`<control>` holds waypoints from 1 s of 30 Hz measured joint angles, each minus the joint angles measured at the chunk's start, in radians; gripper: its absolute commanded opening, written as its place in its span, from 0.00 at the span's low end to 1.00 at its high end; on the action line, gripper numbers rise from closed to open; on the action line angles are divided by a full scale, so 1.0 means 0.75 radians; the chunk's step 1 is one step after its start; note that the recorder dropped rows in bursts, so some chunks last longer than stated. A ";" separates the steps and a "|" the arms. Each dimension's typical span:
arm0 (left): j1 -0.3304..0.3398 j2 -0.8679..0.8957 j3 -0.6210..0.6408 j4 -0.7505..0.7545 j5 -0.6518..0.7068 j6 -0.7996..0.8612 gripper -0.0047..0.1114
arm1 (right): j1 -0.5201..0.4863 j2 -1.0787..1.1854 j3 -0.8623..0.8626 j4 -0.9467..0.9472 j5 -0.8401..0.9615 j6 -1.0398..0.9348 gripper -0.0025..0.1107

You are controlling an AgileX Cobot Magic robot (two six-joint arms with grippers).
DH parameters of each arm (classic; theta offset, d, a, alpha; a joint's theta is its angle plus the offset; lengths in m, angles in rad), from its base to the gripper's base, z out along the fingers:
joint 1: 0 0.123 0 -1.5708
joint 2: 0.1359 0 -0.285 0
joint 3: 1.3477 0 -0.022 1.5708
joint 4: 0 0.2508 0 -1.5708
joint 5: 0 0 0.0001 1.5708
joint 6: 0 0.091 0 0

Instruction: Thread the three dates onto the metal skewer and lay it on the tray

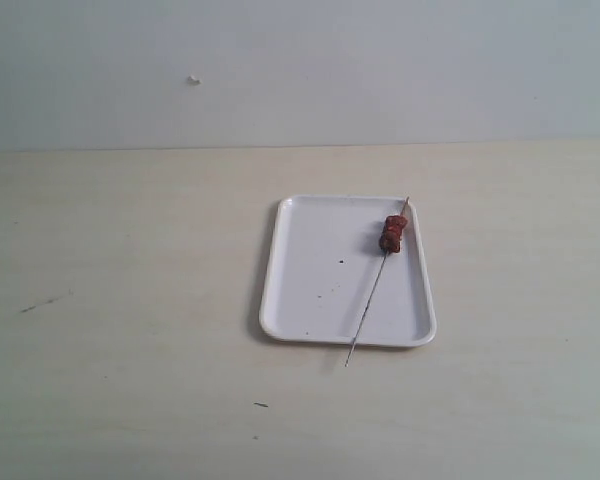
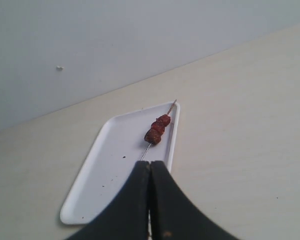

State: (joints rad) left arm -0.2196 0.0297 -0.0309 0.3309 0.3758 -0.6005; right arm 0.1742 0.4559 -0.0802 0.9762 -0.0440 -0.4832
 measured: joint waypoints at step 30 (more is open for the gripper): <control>0.000 0.000 0.000 0.000 0.002 0.000 0.04 | -0.273 -0.601 0.102 -1.302 0.317 0.699 0.02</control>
State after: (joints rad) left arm -0.2196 0.0297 -0.0309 0.3309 0.3775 -0.6005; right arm -0.0304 0.0054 -0.0040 0.0000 0.1940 0.0408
